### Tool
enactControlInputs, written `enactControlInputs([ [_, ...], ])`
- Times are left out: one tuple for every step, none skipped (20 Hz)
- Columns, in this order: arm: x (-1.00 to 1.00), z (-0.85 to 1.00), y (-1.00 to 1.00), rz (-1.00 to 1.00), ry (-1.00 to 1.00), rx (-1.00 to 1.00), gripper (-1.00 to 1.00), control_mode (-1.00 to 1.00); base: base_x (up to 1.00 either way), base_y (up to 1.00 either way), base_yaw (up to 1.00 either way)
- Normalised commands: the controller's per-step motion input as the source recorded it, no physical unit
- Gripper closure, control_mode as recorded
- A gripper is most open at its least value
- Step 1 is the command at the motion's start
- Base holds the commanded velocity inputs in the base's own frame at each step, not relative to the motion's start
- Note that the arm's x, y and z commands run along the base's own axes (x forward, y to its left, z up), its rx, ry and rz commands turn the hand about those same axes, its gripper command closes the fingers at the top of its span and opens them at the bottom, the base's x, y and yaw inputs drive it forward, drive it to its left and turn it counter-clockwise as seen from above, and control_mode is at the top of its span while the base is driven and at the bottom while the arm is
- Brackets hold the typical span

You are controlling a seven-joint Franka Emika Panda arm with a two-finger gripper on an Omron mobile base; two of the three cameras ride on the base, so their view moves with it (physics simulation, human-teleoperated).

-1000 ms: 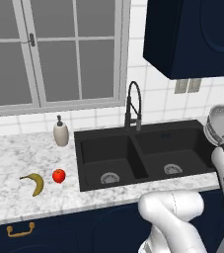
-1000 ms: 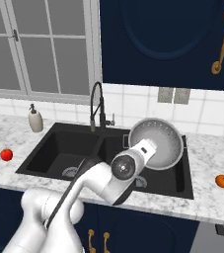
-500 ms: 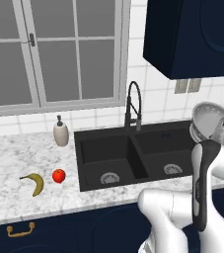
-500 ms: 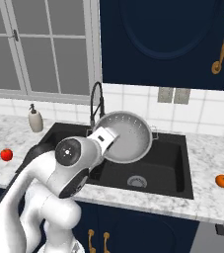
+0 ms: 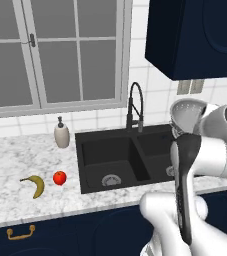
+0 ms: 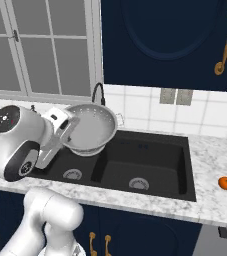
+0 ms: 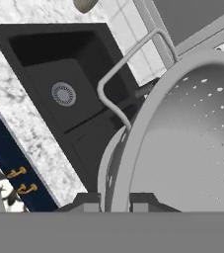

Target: Put the colander in the sink, put the apple, orange, banana in the colander, and turn on the sink faucet and pour water over the colander.

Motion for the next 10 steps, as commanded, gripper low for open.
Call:
enactControlInputs([
  [-0.09,0.00,1.00,0.05,0.00,-0.13,1.00,-1.00,0.00,0.00,0.00],
  [-0.04,0.00,1.00,0.06,0.00,-0.15,1.00,-1.00,0.00,0.00,0.00],
  [0.00,0.00,1.00,0.06,0.00,-0.15,1.00,-1.00,0.00,0.00,0.00],
  [0.00,0.00,1.00,0.07,0.00,-0.15,1.00,-1.00,0.00,0.00,0.00],
  [0.00,0.00,1.00,0.07,0.00,-0.16,1.00,-1.00,0.00,0.00,0.00],
  [0.00,0.00,1.00,0.06,0.00,-0.16,1.00,-1.00,0.00,0.00,0.00],
  [0.00,0.00,1.00,0.06,0.00,-0.17,1.00,-1.00,0.00,0.00,0.00],
  [0.00,0.00,1.00,0.07,0.00,-0.16,1.00,-1.00,0.00,0.00,0.00],
  [0.00,0.00,1.00,0.07,0.00,-0.15,1.00,-1.00,0.00,0.00,0.00],
  [0.00,0.00,1.00,0.08,0.00,-0.16,1.00,-1.00,0.00,0.00,0.00],
])
